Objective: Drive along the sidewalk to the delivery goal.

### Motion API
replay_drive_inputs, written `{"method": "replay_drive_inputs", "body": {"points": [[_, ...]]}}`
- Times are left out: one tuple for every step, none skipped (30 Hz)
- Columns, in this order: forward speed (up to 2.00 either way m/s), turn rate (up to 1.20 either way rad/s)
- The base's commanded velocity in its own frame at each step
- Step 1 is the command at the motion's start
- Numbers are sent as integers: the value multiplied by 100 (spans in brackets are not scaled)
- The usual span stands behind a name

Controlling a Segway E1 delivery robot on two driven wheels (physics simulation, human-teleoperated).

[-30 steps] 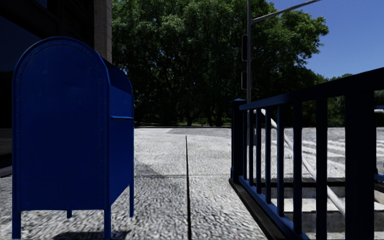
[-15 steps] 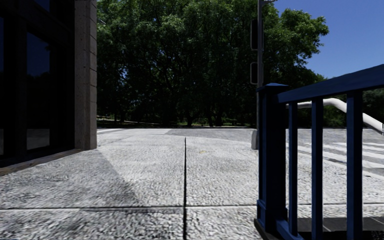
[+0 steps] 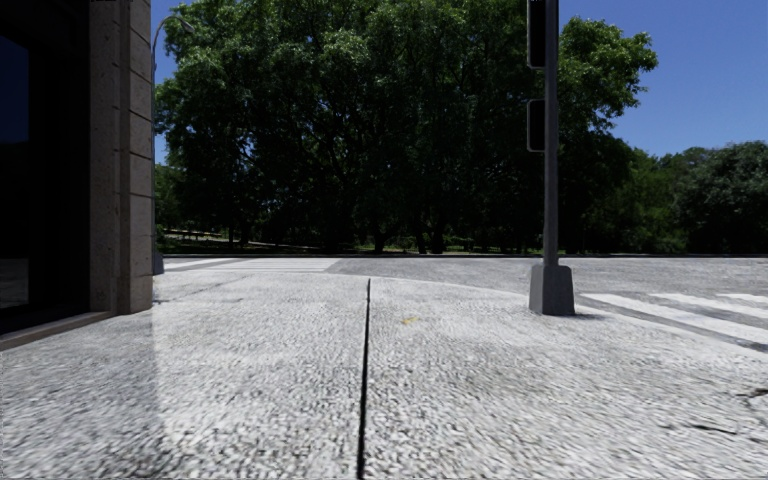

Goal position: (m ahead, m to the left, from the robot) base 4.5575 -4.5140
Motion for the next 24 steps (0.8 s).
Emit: {"method": "replay_drive_inputs", "body": {"points": [[176,0],[166,0],[157,0],[157,0],[152,0],[149,0],[149,0],[148,0],[145,0],[145,0],[139,-13],[135,-27],[131,-38],[131,-38],[130,-42],[129,-43],[129,-43],[129,-43],[129,-43],[129,-43],[129,-43],[129,-43],[127,-43],[123,-43]]}}
